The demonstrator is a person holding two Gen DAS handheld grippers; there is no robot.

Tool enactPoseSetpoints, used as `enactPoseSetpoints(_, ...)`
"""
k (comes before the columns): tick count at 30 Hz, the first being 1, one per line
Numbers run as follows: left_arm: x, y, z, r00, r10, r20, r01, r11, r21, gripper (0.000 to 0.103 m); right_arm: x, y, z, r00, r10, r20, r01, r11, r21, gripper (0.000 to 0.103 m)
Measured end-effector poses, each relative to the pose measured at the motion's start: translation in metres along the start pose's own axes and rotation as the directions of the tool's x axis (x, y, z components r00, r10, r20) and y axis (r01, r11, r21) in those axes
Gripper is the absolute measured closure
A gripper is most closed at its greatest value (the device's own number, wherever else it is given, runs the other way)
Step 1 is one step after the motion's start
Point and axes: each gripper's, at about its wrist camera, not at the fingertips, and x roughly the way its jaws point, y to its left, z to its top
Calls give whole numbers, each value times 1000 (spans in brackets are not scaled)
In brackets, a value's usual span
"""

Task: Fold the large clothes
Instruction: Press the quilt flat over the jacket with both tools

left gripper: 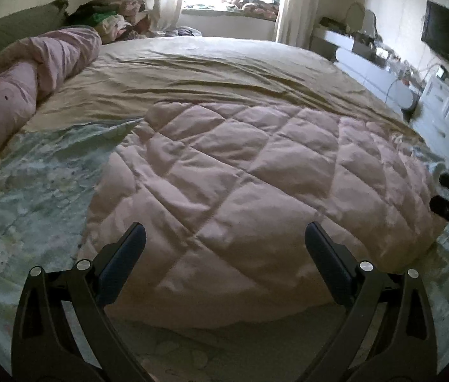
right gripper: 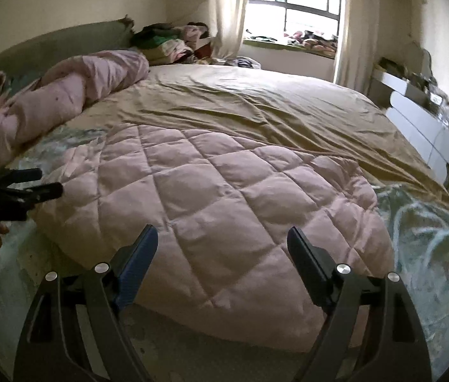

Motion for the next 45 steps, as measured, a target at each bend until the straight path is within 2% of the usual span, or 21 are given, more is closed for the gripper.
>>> enactPoseSetpoints(5,31,-5,-9,995,23,-99,-21,999,24,9,27,1,11,998,-3,-55,2,1000,-10,22)
enactPoseSetpoints(11,53,-2,-16,991,19,-133,-17,1000,20,8,74,-2,31,992,24,-123,-19,999,42,23)
enactPoseSetpoints(14,56,0,-18,991,10,-133,-8,1000,21,8,117,2,28,962,-13,-274,16,1000,11,19)
enactPoseSetpoints(17,58,-2,-20,992,19,-128,-15,999,32,8,144,-4,21,940,8,-341,8,999,47,18)
enactPoseSetpoints(19,59,-2,-20,992,25,-122,-22,999,31,8,149,-4,21,935,1,-354,19,998,55,17)
enactPoseSetpoints(24,59,-4,-17,992,23,-123,-20,999,26,8,148,-4,19,941,-14,-339,35,998,57,17)
enactPoseSetpoints(25,53,-3,-15,992,15,-124,-13,1000,18,8,140,-5,21,947,-5,-321,25,998,58,20)
enactPoseSetpoints(26,46,-2,-13,993,8,-118,-7,1000,8,9,129,-5,22,954,7,-299,14,998,69,28)
enactPoseSetpoints(29,22,-3,-14,998,10,-69,-9,1000,22,9,77,-4,17,977,35,-210,-18,997,81,28)
enactPoseSetpoints(33,11,-9,-26,998,15,-64,-12,999,48,9,32,15,-5,986,45,-159,-44,999,7,27)
enactPoseSetpoints(36,22,-13,-38,994,16,-111,-11,999,50,9,28,22,-20,979,64,-195,-64,998,7,27)
enactPoseSetpoints(41,32,-17,-43,992,42,-120,-34,997,68,8,59,26,-39,958,32,-284,-25,999,28,24)
enactPoseSetpoints(45,33,-15,-44,992,39,-117,-31,997,72,8,73,31,-44,957,7,-290,1,1000,30,19)
